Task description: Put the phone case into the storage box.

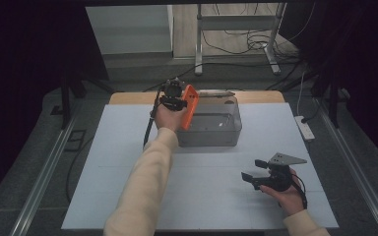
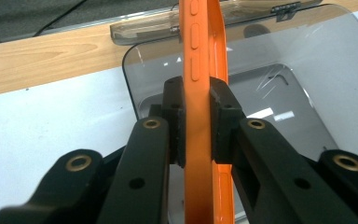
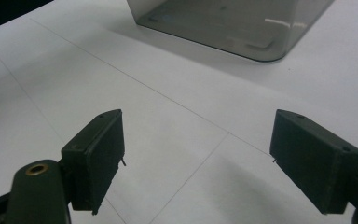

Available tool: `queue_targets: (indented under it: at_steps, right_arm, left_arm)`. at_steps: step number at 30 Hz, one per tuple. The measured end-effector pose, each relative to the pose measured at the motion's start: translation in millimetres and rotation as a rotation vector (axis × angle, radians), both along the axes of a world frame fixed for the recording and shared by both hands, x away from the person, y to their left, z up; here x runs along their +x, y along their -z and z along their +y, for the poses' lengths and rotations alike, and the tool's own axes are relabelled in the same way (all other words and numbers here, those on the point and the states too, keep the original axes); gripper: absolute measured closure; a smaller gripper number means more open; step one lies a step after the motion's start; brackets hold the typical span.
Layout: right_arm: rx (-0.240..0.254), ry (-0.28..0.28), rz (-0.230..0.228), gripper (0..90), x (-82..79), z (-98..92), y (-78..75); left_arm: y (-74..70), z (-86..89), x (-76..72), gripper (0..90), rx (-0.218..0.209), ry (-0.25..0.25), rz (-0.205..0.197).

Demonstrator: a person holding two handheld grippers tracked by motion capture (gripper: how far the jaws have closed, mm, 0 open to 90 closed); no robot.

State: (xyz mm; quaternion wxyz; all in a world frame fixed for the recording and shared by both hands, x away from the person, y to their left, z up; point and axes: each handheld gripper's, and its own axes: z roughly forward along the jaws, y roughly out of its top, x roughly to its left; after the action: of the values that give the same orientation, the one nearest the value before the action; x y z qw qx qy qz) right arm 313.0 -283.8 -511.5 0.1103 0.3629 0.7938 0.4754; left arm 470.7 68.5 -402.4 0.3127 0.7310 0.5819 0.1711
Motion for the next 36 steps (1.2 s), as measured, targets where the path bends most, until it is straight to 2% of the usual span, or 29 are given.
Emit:
queue_targets:
  at_steps: [36]
  right_arm:
    - [-0.007,-0.002,-0.002,18.0,-0.3,0.1,-0.1]
  left_arm:
    - [8.8,0.9,4.1,79.4,0.054,-0.05,0.018]
